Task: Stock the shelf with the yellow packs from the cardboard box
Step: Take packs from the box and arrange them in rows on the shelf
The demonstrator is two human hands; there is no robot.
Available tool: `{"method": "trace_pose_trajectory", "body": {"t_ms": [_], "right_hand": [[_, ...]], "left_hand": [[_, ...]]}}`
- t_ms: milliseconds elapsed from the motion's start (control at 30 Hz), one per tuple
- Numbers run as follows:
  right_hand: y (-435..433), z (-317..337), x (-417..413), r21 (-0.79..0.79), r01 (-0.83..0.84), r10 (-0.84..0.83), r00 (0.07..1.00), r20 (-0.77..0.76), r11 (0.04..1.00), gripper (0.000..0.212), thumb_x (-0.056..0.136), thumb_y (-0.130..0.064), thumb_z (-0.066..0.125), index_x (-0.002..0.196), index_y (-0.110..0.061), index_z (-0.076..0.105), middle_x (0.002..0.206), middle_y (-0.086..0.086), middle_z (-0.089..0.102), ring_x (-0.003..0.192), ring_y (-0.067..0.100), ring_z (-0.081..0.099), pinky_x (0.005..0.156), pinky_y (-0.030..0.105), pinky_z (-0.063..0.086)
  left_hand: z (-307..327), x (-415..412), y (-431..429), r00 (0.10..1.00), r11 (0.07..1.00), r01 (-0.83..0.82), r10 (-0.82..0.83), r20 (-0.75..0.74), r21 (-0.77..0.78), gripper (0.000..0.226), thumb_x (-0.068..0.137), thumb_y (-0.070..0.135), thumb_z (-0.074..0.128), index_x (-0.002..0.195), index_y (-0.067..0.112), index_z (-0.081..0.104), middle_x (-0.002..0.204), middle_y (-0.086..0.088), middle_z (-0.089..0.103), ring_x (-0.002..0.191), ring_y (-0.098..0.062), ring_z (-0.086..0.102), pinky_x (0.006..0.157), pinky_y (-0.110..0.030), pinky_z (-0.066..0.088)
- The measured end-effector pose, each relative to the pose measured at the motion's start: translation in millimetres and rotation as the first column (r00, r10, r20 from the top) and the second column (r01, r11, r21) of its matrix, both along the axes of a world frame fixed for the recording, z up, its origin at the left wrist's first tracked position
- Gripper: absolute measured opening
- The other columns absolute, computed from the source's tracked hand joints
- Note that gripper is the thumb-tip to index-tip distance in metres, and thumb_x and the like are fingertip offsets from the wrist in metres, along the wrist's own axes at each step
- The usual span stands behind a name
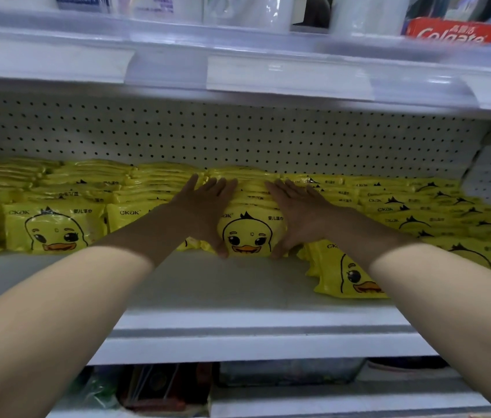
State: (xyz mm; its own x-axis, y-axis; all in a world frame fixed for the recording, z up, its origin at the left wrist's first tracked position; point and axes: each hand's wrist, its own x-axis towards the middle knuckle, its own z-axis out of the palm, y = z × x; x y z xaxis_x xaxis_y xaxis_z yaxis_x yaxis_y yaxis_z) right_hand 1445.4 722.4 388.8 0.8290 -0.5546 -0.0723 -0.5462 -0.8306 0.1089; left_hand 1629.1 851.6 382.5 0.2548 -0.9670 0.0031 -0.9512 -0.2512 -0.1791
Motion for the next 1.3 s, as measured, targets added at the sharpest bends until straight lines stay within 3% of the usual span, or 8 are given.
{"method": "trace_pose_trajectory", "body": {"t_ms": [267,400,533,967,1300], "right_hand": [[2.4,-12.2,7.8,-0.160,0.033,-0.025,0.998,0.053,0.987,0.152,0.056,-0.059,0.088,0.156,-0.021,-0.020,0.167,0.005,-0.012,0.154,0.023,-0.011,0.124,0.050,-0.002],[0.5,-9.2,2.5,-0.110,0.066,-0.062,0.997,0.042,0.992,0.152,0.056,-0.060,0.087,0.155,-0.022,-0.021,0.166,0.005,-0.014,0.153,0.023,-0.012,0.123,0.051,-0.002],[5.6,-1.8,3.6,0.021,0.053,-0.055,0.995,0.083,0.998,0.151,0.056,-0.072,0.081,0.156,-0.023,-0.021,0.166,0.001,-0.017,0.152,0.019,-0.016,0.124,0.049,-0.005],[0.8,-15.3,27.9,-0.070,-0.036,0.045,0.990,0.133,0.997,0.152,0.050,-0.074,0.082,0.158,-0.024,-0.012,0.167,0.001,-0.012,0.153,0.019,-0.011,0.125,0.044,0.001],[0.2,-13.5,29.6,-0.059,-0.038,0.045,0.990,0.136,0.998,0.148,0.052,-0.075,0.080,0.158,-0.026,-0.012,0.167,0.000,-0.012,0.153,0.018,-0.011,0.125,0.047,-0.001]], "left_hand": [[-7.7,-1.9,-0.5,0.998,0.998,0.011,-0.007,0.057,-0.058,0.155,0.047,0.075,0.079,0.153,0.019,-0.019,0.164,-0.007,-0.004,0.151,-0.020,-0.007,0.119,-0.050,-0.010],[-9.3,-1.0,2.4,0.996,0.996,0.037,-0.031,0.084,-0.076,0.154,0.048,0.078,0.076,0.152,0.018,-0.020,0.164,-0.007,-0.003,0.151,-0.021,-0.008,0.118,-0.050,-0.012],[-2.7,0.2,2.1,0.999,0.997,0.052,-0.052,0.008,-0.059,0.156,0.046,0.080,0.075,0.153,0.019,-0.020,0.164,-0.006,-0.004,0.151,-0.018,-0.011,0.118,-0.048,-0.014],[-3.7,1.3,-12.6,0.992,0.997,0.068,-0.063,0.110,-0.037,0.151,0.050,0.078,0.075,0.153,0.019,-0.018,0.164,-0.008,0.001,0.151,-0.017,0.003,0.119,-0.048,-0.012],[-4.0,2.7,-12.1,0.993,0.993,0.073,-0.064,0.095,-0.090,0.149,0.049,0.079,0.074,0.154,0.020,-0.014,0.164,-0.007,0.001,0.152,-0.020,0.004,0.119,-0.051,-0.011]]}}
